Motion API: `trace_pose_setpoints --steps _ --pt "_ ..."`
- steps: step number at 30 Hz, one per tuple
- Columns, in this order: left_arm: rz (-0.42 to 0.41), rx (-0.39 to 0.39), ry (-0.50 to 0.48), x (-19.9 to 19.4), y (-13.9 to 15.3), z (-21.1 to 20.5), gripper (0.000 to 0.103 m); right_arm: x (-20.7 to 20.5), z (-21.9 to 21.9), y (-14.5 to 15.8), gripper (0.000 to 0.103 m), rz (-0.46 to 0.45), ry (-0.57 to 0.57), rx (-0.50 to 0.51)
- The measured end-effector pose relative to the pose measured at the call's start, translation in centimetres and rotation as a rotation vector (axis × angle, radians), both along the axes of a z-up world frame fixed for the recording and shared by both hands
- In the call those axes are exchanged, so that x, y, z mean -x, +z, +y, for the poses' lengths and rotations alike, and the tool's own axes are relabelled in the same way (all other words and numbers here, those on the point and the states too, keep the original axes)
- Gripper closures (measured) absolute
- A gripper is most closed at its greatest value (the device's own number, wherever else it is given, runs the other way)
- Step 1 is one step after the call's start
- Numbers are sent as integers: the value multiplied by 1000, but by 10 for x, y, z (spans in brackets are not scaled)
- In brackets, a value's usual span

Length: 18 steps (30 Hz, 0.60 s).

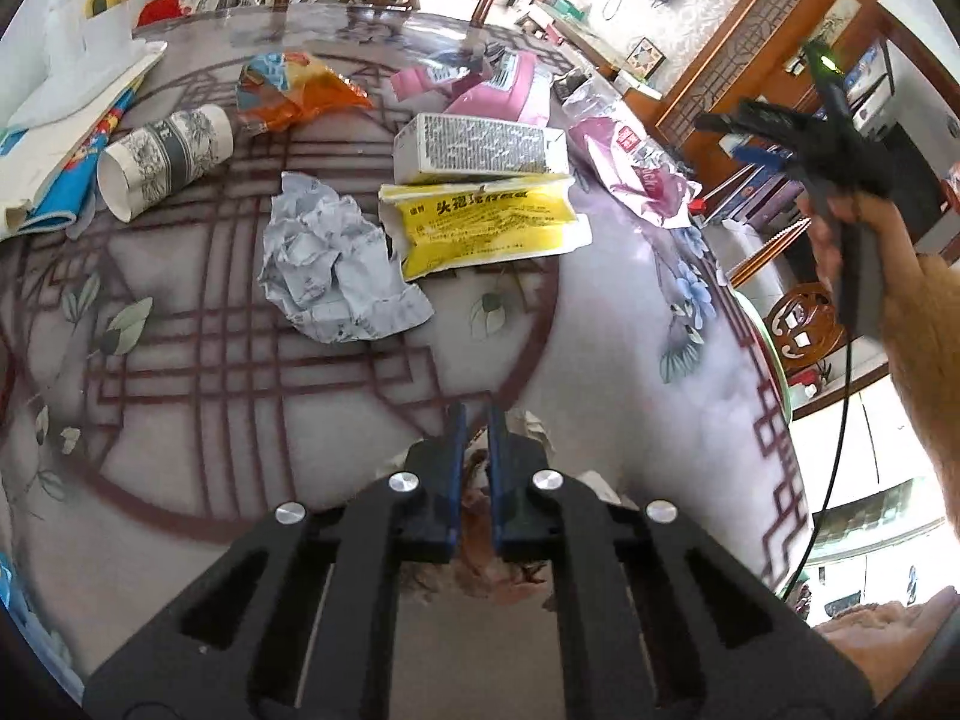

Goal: Collect trash
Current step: 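Grasp the clear water bottle with the right tool while the left tool lifts paper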

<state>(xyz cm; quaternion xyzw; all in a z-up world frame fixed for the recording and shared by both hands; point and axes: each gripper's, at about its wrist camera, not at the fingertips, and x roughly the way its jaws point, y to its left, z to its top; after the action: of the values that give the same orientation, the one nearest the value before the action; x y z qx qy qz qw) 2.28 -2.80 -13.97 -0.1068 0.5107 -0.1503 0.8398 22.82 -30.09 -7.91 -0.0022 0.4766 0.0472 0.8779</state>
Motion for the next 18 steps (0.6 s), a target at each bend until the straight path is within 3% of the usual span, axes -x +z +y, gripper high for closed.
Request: trace_pose_setpoints --steps 5,7,9,11,12,14,17,18 --pt "39 11 35 3 -9 2 94 -69 4 -39 29 142 86 79" --pt "51 10 49 5 -10 3 86 -83 11 -54 28 192 130 97" --pt "52 18 62 6 -10 4 68 -91 18 -68 26 229 167 129" --pt "55 24 71 9 -11 5 66 -95 26 -78 28 245 199 180" --pt "58 23 72 9 -12 5 66 -96 29 -82 33 254 211 190" --pt "63 23 78 9 -13 4 61 -93 30 -85 45 265 216 168" --pt "61 47 91 11 -13 5 43 -78 29 -81 46 283 204 57" --pt "59 54 91 11 -13 5 43 -72 29 -79 47 282 203 37"
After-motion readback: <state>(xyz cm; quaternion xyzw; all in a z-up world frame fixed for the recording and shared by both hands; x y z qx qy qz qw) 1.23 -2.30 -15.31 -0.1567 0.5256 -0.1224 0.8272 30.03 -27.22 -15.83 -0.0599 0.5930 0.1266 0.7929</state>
